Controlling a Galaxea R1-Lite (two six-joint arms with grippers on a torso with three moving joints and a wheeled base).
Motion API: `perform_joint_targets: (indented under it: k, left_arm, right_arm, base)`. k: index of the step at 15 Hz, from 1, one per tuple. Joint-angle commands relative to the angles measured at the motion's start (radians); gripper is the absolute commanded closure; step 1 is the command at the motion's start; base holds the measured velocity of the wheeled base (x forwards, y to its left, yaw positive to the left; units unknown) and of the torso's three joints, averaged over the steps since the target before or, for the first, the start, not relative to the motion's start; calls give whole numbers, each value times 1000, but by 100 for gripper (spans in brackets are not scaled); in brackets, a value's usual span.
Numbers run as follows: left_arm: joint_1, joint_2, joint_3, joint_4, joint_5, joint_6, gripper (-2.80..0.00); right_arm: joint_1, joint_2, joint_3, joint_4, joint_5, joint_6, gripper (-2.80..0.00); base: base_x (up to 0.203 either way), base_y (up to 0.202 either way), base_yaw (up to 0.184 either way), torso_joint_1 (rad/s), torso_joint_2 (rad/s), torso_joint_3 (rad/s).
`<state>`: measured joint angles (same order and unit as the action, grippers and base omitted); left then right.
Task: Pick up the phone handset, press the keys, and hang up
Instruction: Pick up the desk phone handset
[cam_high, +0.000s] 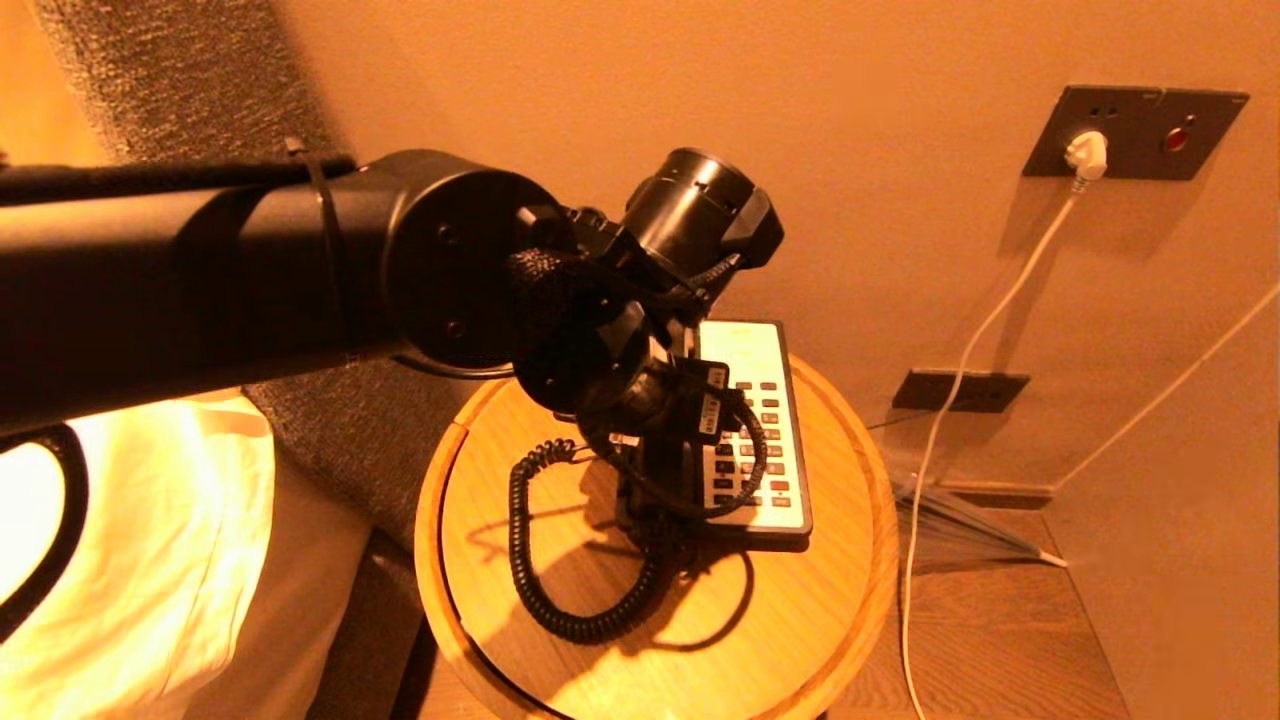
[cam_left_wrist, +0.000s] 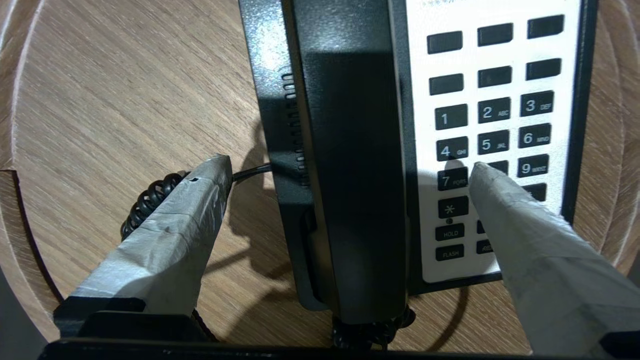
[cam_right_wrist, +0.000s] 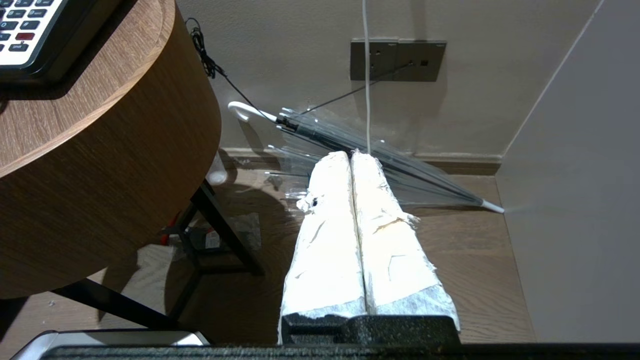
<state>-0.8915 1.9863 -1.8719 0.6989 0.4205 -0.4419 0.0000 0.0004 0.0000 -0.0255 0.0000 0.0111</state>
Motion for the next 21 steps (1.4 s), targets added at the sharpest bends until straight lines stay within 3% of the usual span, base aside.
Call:
perform_joint_targets:
  k: [1,4,5,21]
  left_arm:
    - [0,0,-1,4,3,-4,-280]
    - [2,6,0,4,3,-4,-280]
    - [2,15,-3,-2,5,-10,0]
    - [2,-52,-4,6,42,-11,0]
  right_arm:
    - [0,0,9,-1,0,0,0]
    - [0,0,11,-1,0,0,0]
    - [0,0,9,-1,0,0,0]
    - [0,0,9,-1,0,0,0]
  base:
    - [0,0,0,0,0,0]
    - [0,0,0,0,0,0]
    - [0,0,0,0,0,0]
    - [0,0,0,0,0,0]
